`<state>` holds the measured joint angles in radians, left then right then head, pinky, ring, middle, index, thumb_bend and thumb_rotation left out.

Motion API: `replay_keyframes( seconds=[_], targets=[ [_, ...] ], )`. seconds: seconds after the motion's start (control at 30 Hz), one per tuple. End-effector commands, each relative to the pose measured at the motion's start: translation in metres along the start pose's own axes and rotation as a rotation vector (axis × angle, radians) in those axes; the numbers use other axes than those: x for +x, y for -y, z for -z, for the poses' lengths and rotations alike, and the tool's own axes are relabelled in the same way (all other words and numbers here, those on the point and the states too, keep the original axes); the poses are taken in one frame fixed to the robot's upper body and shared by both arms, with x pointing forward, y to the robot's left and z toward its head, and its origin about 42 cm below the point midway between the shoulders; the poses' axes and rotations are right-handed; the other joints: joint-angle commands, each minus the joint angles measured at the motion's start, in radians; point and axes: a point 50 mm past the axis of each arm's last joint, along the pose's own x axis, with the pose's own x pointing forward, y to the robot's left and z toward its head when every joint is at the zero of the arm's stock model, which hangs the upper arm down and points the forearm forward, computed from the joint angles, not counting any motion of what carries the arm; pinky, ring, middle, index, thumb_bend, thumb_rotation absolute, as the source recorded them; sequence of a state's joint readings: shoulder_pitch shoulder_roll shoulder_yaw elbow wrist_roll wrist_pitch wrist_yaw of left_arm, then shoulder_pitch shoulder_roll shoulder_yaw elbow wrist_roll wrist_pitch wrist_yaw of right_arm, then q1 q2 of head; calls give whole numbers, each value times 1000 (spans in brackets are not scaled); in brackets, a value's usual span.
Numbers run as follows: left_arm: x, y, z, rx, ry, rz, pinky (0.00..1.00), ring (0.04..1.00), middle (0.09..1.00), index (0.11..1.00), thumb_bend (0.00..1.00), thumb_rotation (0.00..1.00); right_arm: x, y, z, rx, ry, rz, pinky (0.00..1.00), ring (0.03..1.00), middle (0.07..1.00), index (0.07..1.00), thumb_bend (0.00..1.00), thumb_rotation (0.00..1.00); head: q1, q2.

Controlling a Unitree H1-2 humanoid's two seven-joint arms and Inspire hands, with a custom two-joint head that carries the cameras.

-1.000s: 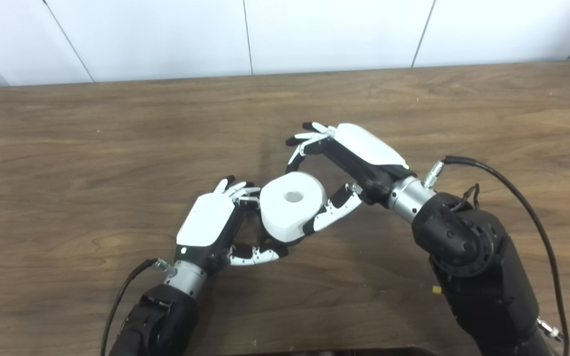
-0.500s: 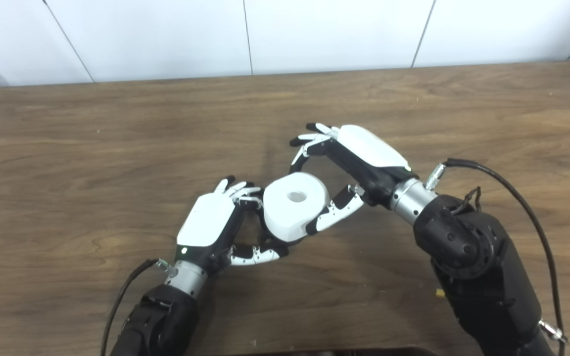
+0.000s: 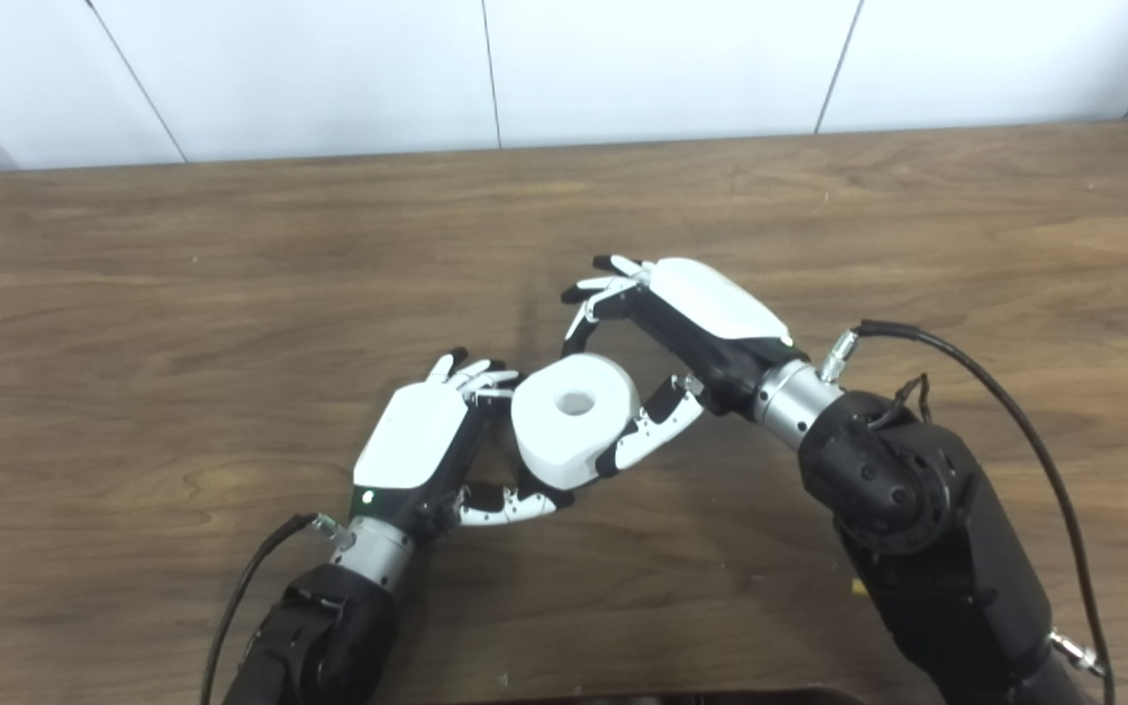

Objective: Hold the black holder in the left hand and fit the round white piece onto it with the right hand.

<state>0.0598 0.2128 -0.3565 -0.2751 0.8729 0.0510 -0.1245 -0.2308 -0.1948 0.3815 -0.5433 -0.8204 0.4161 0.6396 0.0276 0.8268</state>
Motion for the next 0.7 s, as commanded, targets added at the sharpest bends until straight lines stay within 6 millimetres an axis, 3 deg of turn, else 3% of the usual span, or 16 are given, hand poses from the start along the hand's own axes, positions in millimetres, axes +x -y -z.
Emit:
replay_keyframes(
  seconds=[0.0,0.67],
  targets=[
    [1,5,-1,18,5,21,1000,887,801,488,521,52,4,9,-10,-32,57,41,1000,971,852,481,526,137,1,0],
    [2,5,-1,21,5,24,1000,891,804,488,520,53,3,11,-5,-68,41,36,1000,975,854,490,525,149,-7,-4]
  ],
)
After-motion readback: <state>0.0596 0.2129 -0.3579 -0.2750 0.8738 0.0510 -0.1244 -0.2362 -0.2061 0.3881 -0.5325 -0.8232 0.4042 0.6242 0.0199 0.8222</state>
